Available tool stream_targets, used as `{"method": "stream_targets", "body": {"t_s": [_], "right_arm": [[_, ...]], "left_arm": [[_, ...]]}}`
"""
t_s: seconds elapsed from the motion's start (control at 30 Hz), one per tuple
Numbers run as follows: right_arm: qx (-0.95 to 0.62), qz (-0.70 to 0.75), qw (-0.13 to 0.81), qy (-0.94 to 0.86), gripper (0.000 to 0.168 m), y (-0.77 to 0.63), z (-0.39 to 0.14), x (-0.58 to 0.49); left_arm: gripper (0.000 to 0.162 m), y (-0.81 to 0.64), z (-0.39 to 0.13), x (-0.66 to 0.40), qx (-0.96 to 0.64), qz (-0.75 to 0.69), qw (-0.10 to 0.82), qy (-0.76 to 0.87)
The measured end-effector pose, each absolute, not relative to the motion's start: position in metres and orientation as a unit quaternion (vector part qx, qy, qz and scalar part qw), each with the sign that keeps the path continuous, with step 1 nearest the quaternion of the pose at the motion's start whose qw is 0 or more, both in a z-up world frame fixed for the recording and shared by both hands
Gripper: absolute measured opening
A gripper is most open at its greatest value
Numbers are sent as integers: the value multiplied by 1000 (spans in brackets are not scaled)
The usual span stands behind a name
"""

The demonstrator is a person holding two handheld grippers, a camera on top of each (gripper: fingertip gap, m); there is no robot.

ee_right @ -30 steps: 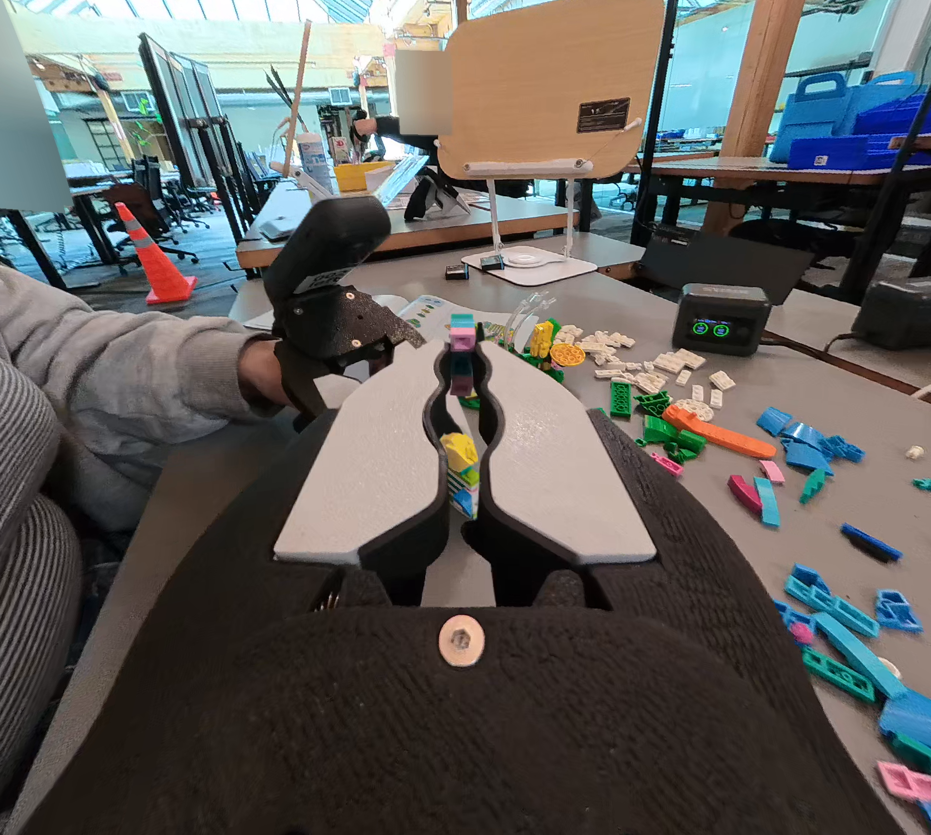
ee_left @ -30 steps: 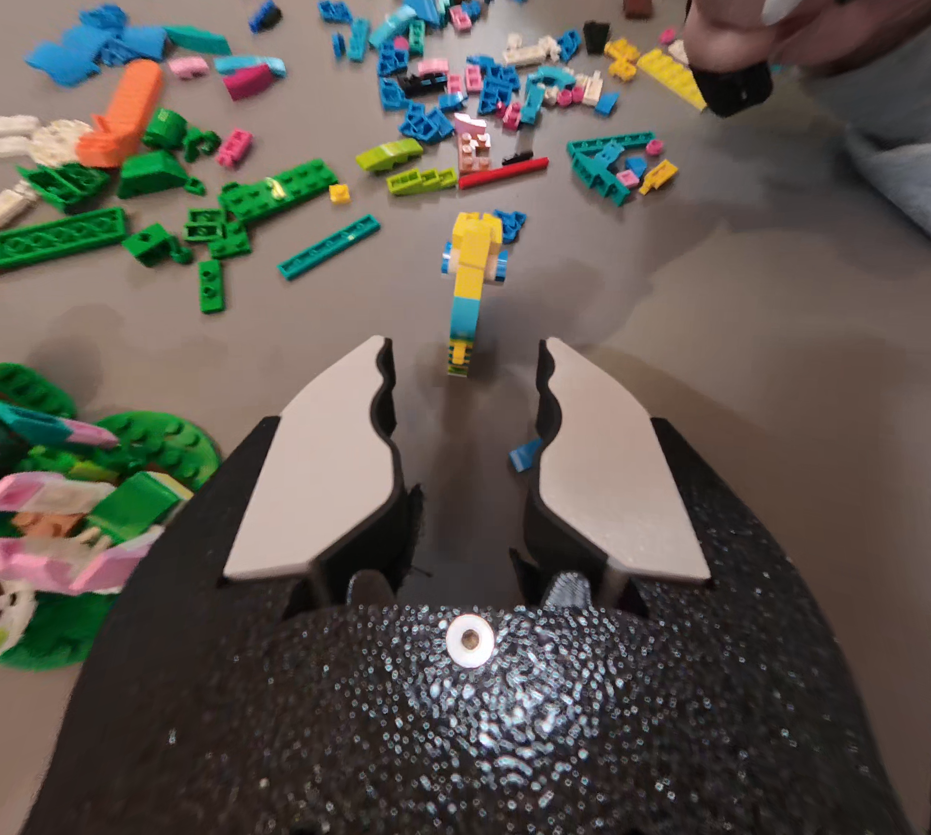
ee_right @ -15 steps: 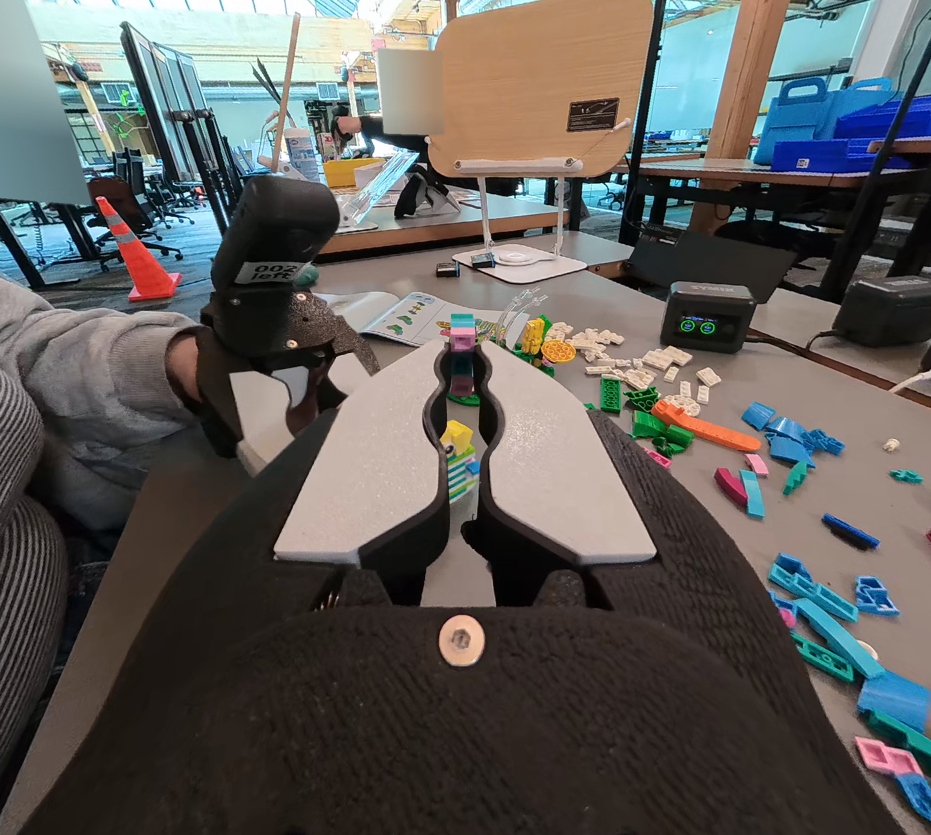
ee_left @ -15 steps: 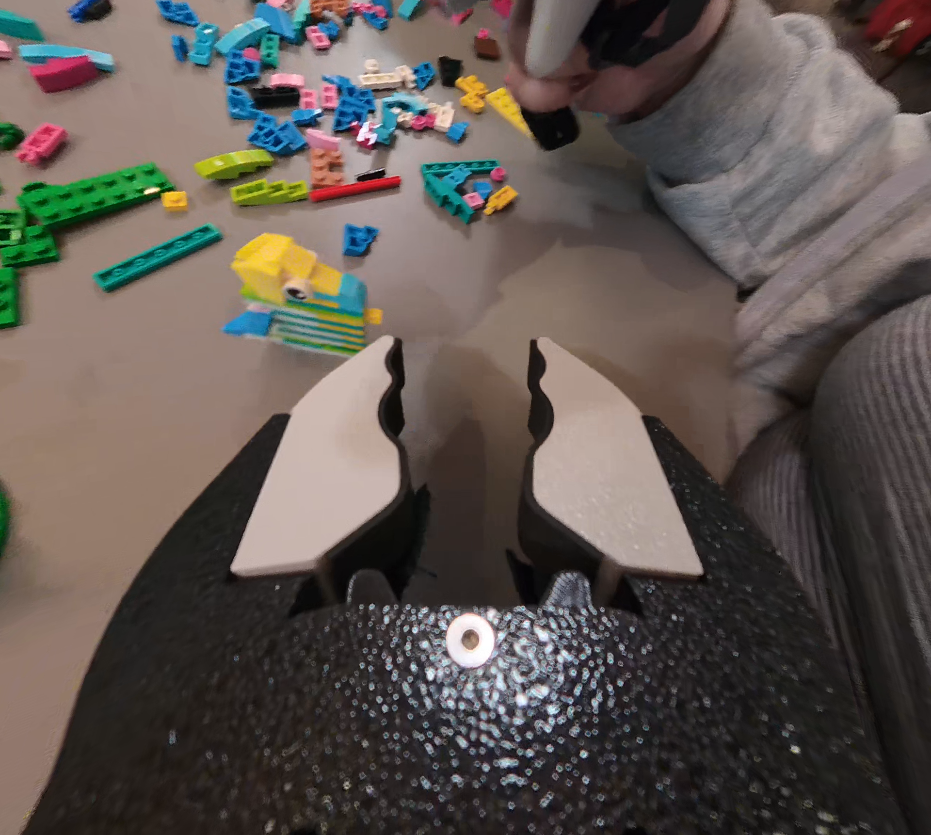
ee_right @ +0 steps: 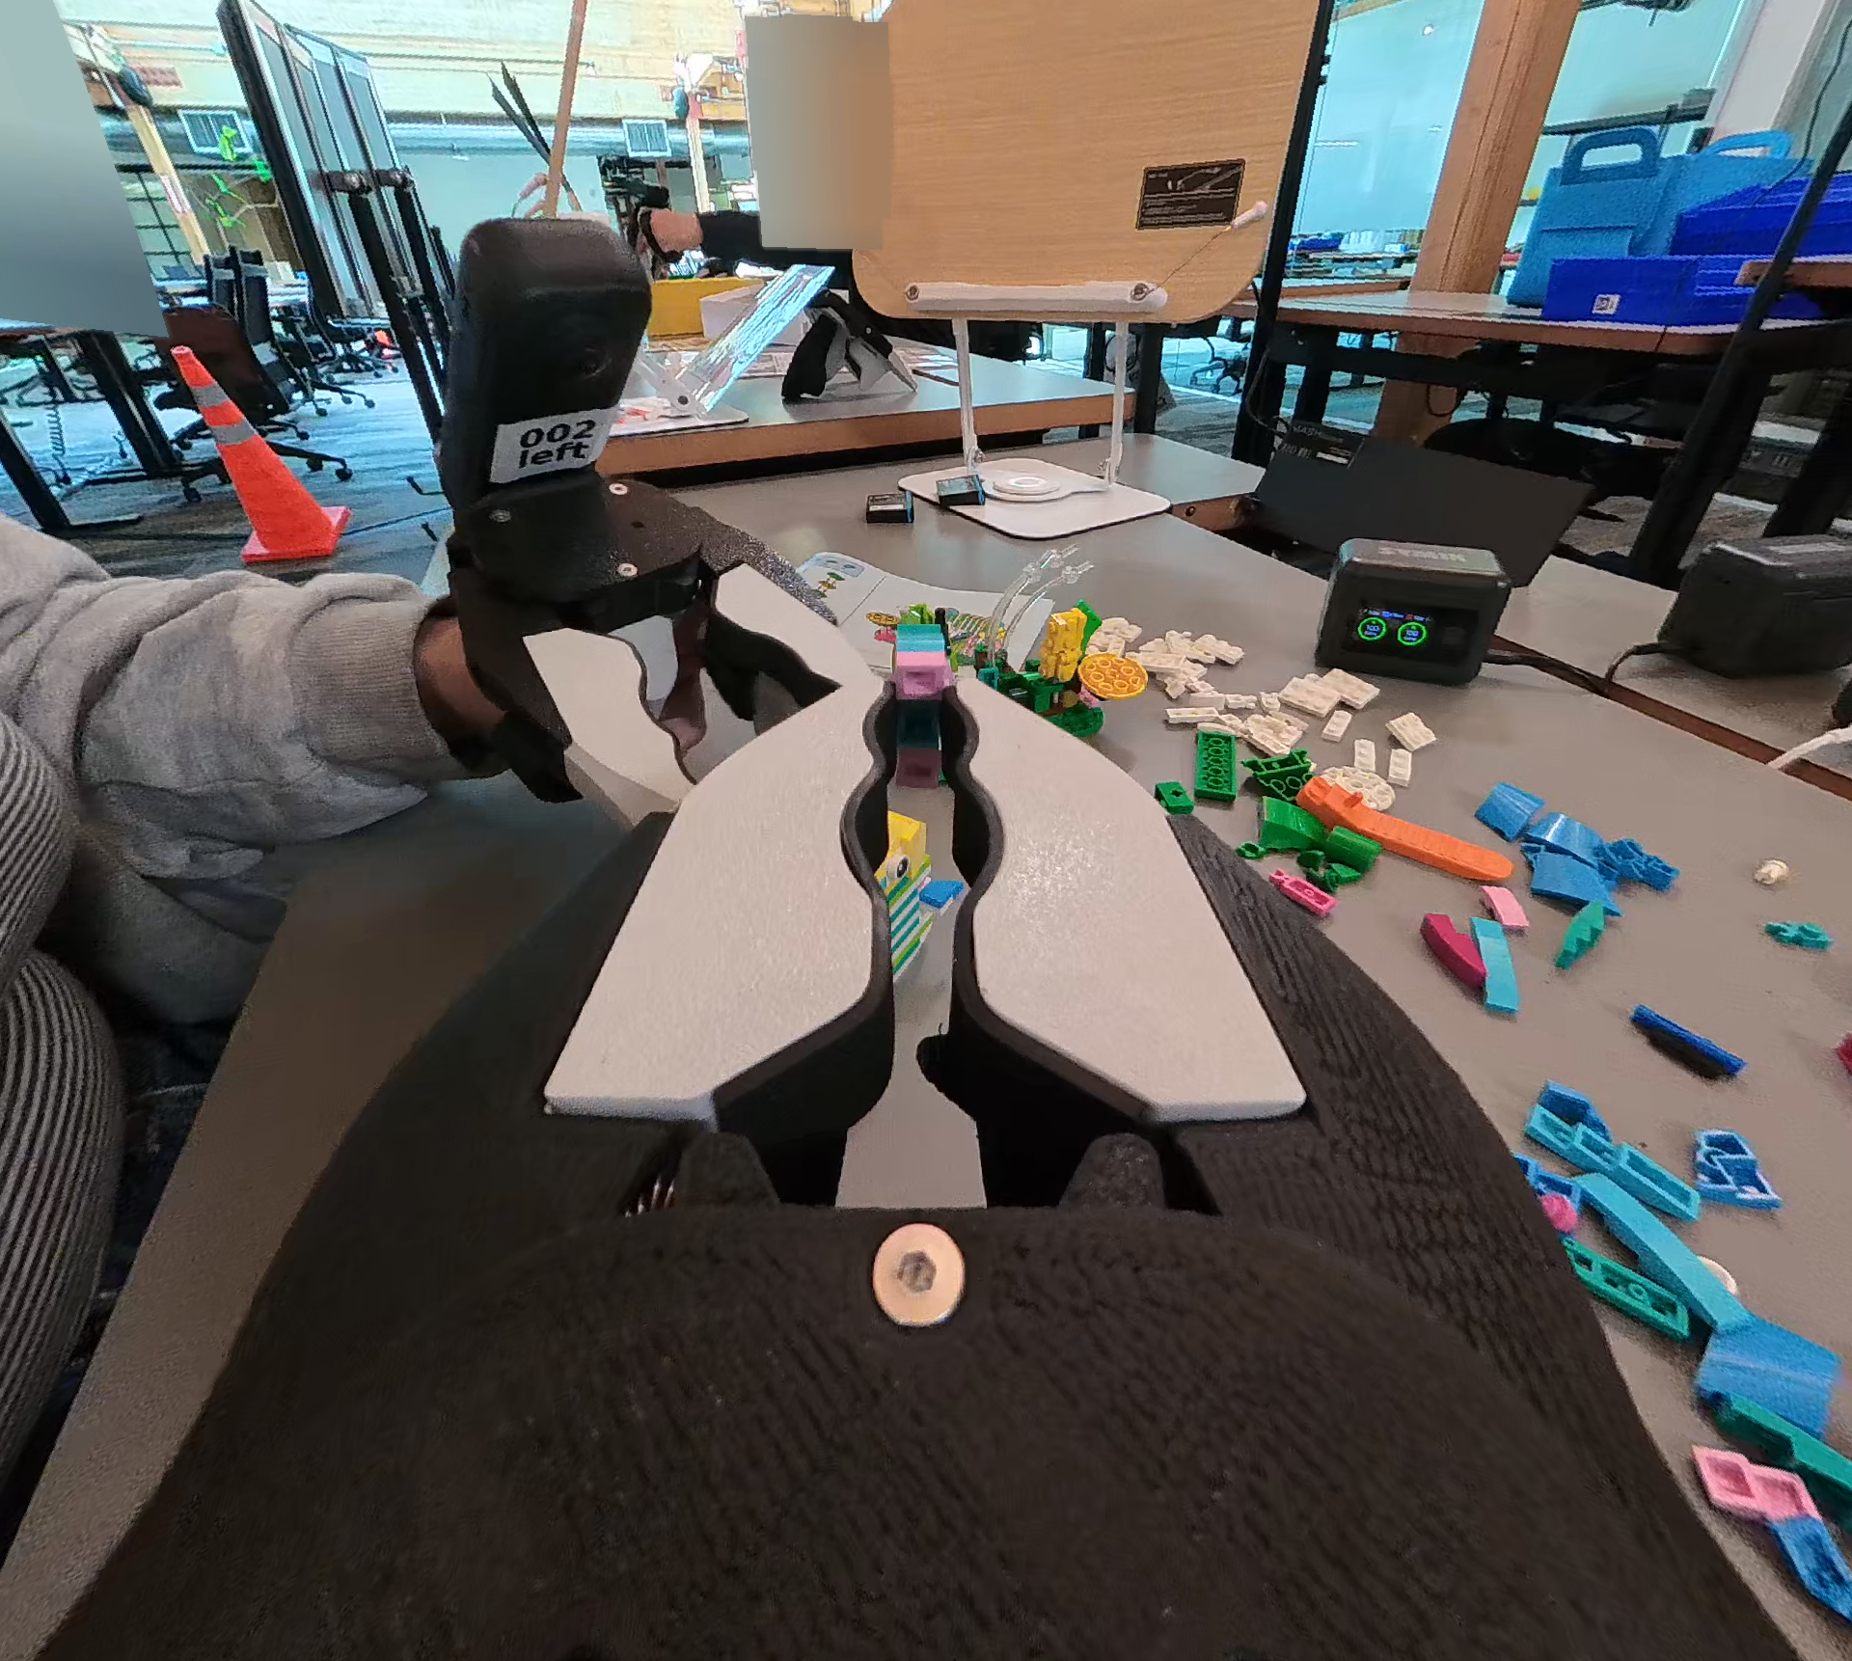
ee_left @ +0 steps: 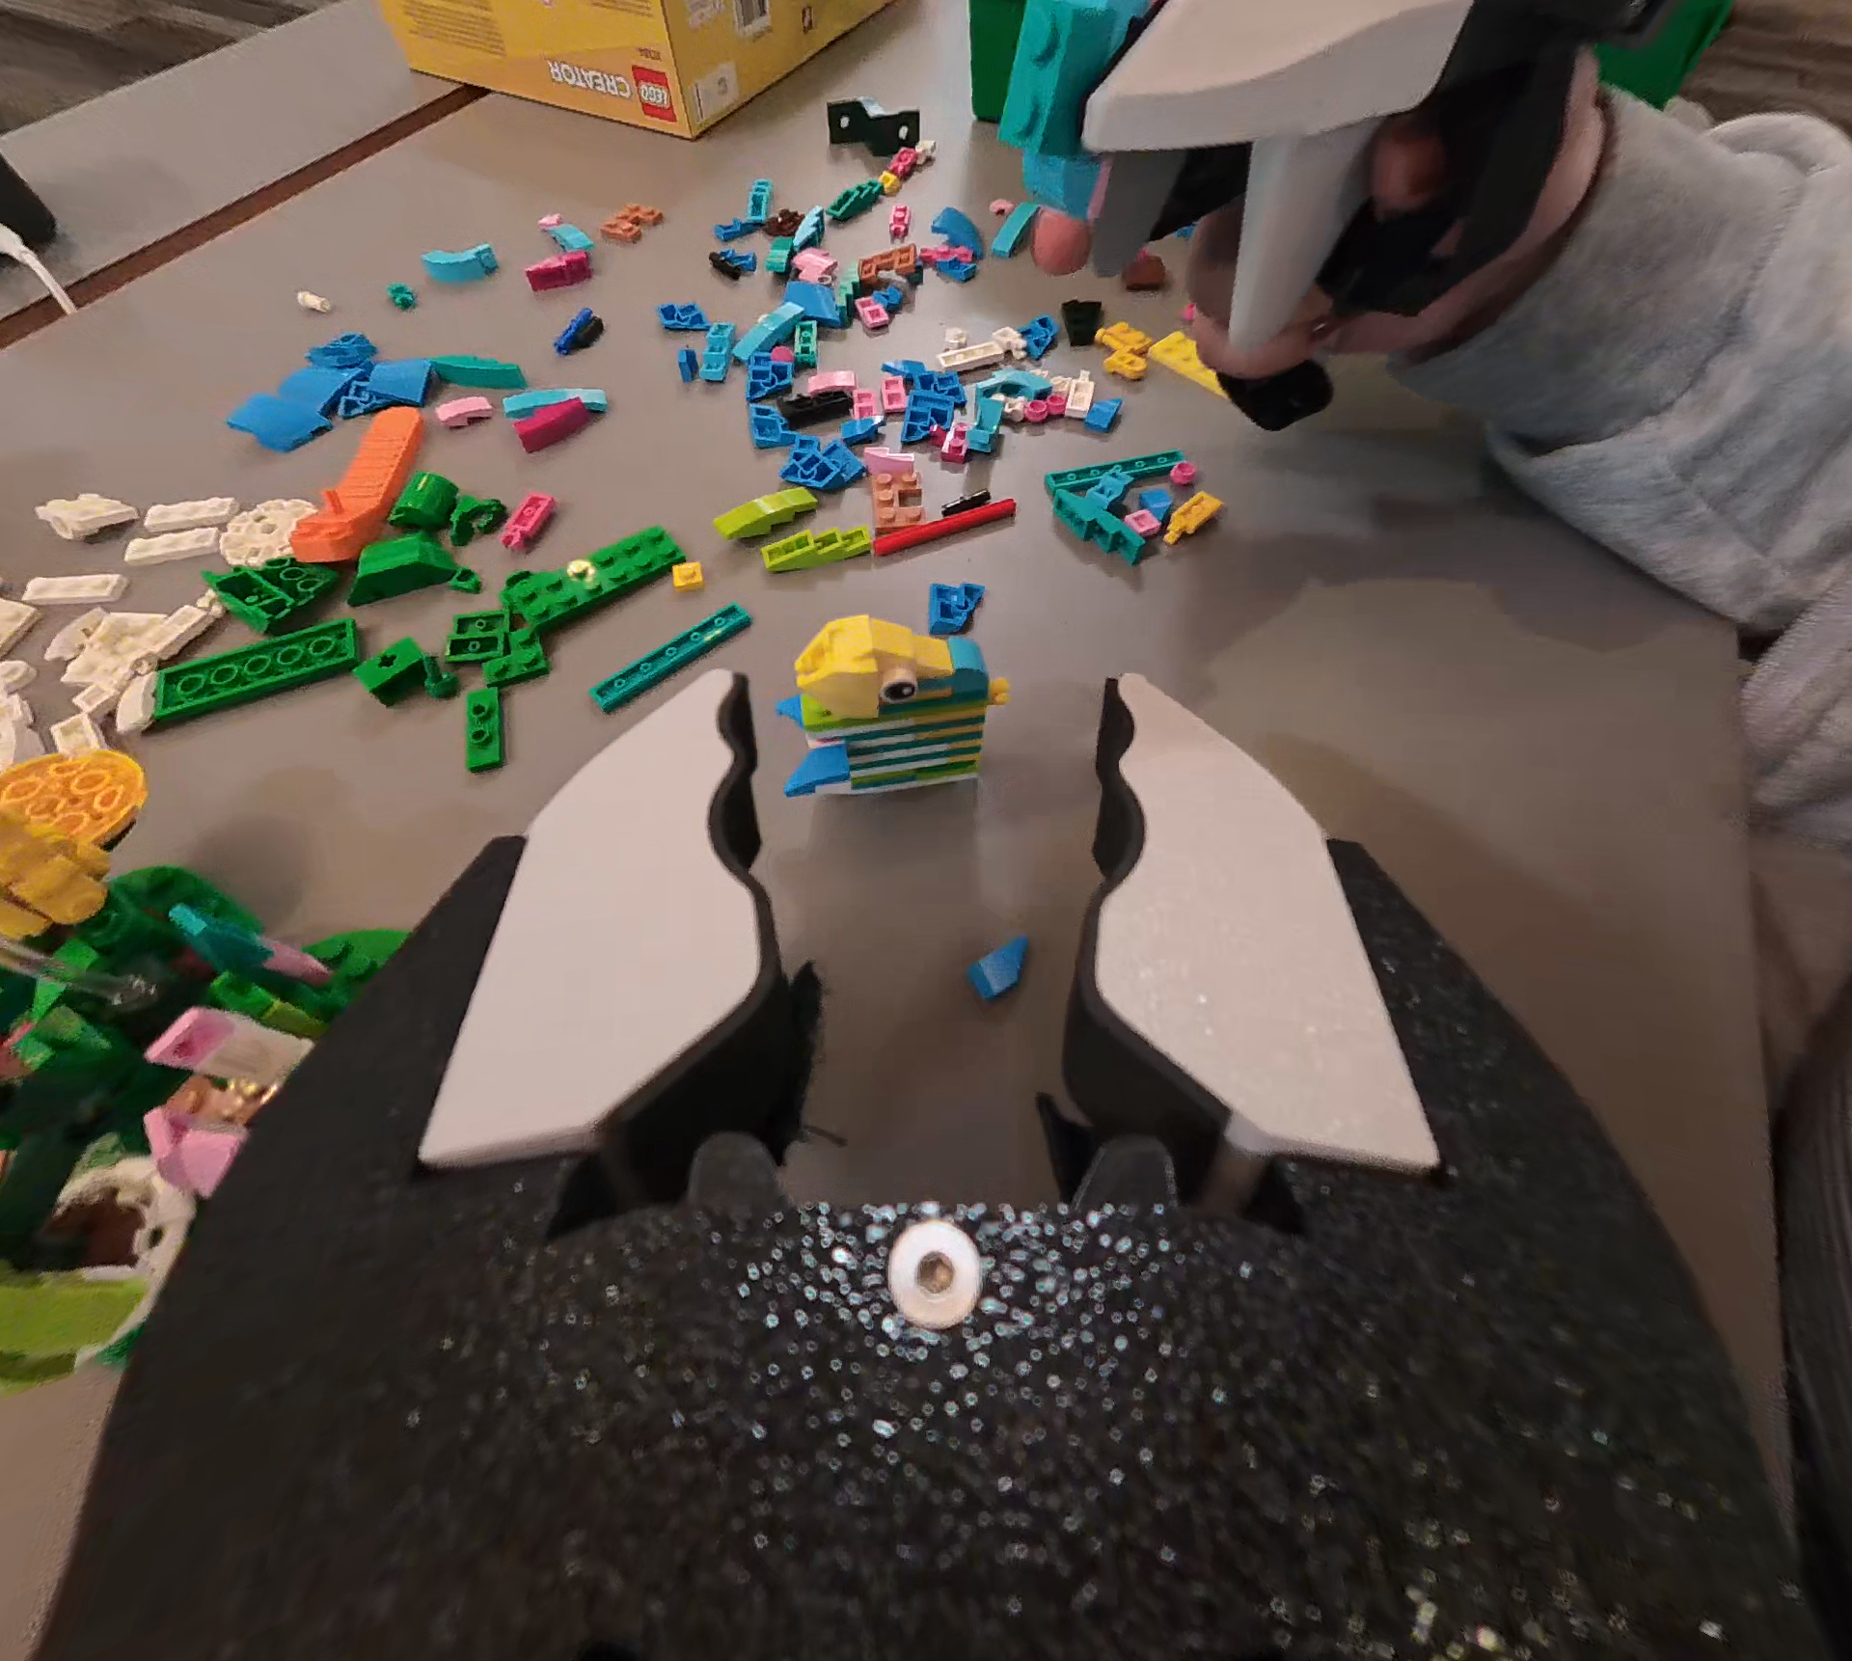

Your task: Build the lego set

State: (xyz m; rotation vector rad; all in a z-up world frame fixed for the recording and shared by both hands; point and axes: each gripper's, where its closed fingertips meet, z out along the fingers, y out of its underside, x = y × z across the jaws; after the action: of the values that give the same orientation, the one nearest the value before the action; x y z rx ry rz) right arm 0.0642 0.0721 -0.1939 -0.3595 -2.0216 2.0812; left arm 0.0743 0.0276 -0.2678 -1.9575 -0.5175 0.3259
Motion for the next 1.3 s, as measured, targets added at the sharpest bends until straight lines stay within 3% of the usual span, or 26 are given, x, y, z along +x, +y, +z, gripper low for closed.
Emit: {"method": "stream_targets", "body": {"t_s": [0.23, 0.37, 0.53, 0.7, 1.3], "right_arm": [[-115, 702, 111, -694, 6, 69, -199, 66], [-114, 697, 109, -700, 6, 67, -203, 66], [-114, 687, 109, -709, 6, 64, -210, 65], [-118, 682, 108, -713, 6, 62, -215, 63], [-118, 674, 131, -717, 6, 62, -218, 59]], "left_arm": [[72, 39, -259, 68, -791, 174, 540, -229], [87, 42, -263, 80, -803, 128, 533, -234], [88, 38, -265, 78, -803, 133, 531, -233], [100, 31, -266, 65, -799, 144, 528, -249], [98, 33, -268, 66, -790, 111, 541, -265]]}}
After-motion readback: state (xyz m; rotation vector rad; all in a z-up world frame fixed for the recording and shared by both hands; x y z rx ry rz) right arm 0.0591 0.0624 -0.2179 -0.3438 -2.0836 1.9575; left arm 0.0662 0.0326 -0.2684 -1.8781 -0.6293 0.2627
